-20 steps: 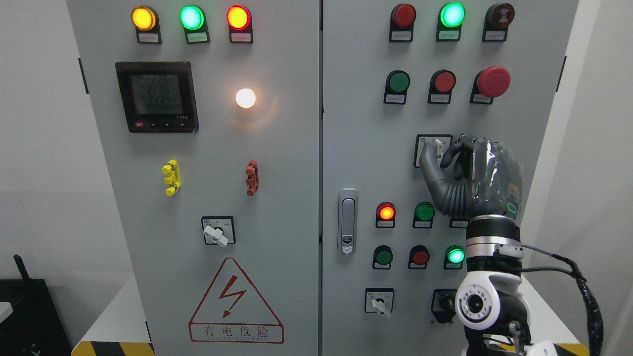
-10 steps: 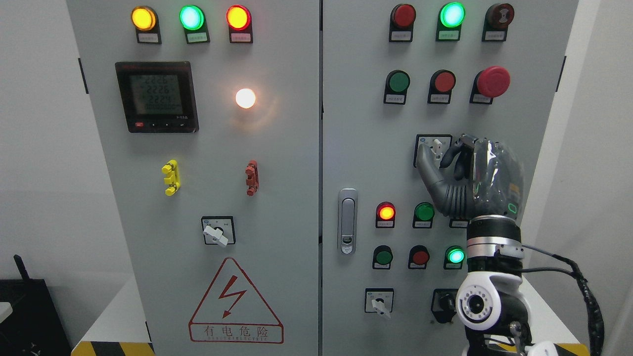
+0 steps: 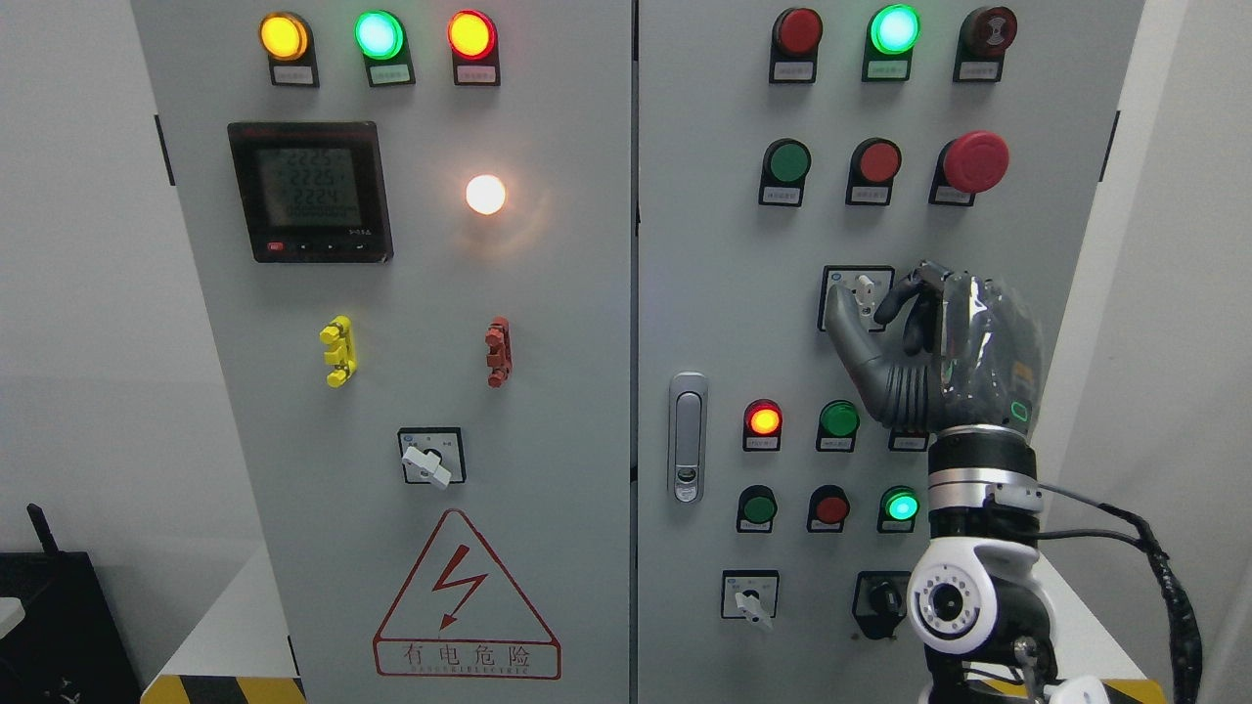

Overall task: Rotate and turn off gray switch
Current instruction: 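Open the right hand fingers to release the switch handle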

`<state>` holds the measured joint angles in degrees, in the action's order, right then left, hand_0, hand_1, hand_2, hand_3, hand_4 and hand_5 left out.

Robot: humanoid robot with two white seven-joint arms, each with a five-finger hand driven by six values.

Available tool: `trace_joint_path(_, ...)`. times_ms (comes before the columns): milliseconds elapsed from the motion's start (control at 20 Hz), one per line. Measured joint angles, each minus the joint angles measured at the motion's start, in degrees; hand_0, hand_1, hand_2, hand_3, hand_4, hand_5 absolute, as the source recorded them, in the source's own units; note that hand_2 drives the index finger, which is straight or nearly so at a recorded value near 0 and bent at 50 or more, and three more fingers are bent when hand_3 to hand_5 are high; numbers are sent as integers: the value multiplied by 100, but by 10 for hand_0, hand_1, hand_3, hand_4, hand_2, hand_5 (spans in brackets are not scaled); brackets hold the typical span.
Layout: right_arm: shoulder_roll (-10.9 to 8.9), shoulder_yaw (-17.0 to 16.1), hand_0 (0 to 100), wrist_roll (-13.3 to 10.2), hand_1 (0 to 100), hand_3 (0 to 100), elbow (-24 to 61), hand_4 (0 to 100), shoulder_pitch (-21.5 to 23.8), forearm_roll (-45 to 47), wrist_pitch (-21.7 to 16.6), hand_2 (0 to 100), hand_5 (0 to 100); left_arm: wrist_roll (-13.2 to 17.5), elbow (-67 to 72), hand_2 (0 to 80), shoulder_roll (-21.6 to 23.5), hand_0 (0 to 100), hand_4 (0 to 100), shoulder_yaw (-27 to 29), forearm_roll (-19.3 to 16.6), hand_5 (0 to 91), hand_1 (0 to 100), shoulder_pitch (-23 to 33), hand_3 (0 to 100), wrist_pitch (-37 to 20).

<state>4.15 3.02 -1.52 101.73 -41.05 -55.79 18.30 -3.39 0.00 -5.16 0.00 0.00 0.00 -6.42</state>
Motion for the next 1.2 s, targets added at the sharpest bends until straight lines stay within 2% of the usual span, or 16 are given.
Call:
trace_joint_path(300, -17, -120, 264, 6, 269, 1000, 75, 1000, 20, 8, -187, 674, 1000, 0, 0, 0, 0, 120, 0, 0, 0, 0, 389, 0, 0, 1)
trace_joint_path(550, -16, -188, 264, -2, 223, 989, 218, 999, 78, 37, -497, 668, 1000, 0, 0, 0, 0, 120, 0, 0, 0, 0, 389, 0, 0, 2)
trace_joint_path(750, -13, -279, 249, -7, 206, 1000, 407, 1000, 240, 123, -934, 581, 996, 0, 0, 0, 0, 120, 0, 0, 0, 0, 389, 0, 0, 2)
trace_joint_path(850, -13, -351, 254, -15, 199, 1000, 504, 983, 325, 183, -1222, 541, 955, 0, 0, 0, 0, 120, 0, 0, 0, 0, 389, 0, 0, 3)
trace_joint_path(950, -16, -441, 258, -18, 187, 894, 592, 866, 411, 223, -1537, 503, 894, 0, 0, 0, 0, 120, 0, 0, 0, 0, 389, 0, 0, 3)
trace_joint_path(1000, -18, -493, 263, 9, 168, 820, 634, 767, 463, 239, -1756, 479, 823, 0, 0, 0, 0, 120, 0, 0, 0, 0, 389, 0, 0, 3)
trace_joint_path(1050, -18, -539, 267, 61, 145, 679, 668, 643, 512, 255, -1903, 437, 690, 0, 0, 0, 0, 120, 0, 0, 0, 0, 389, 0, 0, 3)
trace_joint_path(1200, -18, -687, 262, 172, 88, 444, 812, 421, 763, 306, -2362, 343, 439, 0, 0, 0, 0, 120, 0, 0, 0, 0, 389, 0, 0, 3)
